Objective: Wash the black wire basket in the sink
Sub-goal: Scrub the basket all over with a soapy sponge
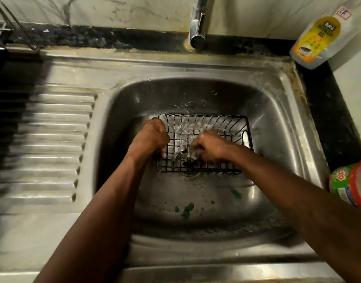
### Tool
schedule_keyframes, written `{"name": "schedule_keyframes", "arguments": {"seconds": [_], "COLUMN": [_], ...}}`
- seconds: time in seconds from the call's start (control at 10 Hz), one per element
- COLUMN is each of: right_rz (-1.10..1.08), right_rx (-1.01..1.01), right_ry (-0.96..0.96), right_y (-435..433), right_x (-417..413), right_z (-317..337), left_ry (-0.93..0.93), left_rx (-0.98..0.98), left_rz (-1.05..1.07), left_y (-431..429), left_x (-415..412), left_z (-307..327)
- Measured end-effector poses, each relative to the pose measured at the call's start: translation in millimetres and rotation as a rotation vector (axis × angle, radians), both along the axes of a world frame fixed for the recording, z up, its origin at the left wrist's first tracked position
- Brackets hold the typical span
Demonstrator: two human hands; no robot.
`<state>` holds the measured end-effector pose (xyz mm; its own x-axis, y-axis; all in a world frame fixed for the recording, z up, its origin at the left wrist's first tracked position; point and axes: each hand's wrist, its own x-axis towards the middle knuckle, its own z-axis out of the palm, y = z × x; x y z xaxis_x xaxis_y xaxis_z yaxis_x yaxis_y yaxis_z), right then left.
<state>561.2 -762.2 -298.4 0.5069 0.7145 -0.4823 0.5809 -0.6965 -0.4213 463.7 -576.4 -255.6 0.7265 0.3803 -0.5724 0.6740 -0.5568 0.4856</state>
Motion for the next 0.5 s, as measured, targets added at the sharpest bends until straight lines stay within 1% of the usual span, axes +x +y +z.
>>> {"name": "schedule_keyframes", "arguments": {"seconds": [0.1, 0.2, 0.3, 0.4, 0.5], "right_rz": [0.100, -0.133, -0.247, -0.068, 0.052], "right_rx": [-0.027, 0.086, 0.039, -0.032, -0.029], "right_ry": [0.072, -0.135, -0.252, -0.122, 0.118], "right_y": [-21, -20, -19, -19, -10], "right_x": [-11, 9, 23, 11, -20], "right_z": [18, 15, 10, 15, 20], "left_ry": [-0.013, -0.011, -0.004, -0.002, 0.033], "left_rx": [0.053, 0.047, -0.023, -0.015, -0.037], "left_rz": [0.038, 0.034, 0.043, 0.066, 0.031], "left_y": [1, -1, 0, 1, -3], "left_x": [-1, -2, -1, 0, 0], "left_z": [3, 1, -1, 0, 4]}}
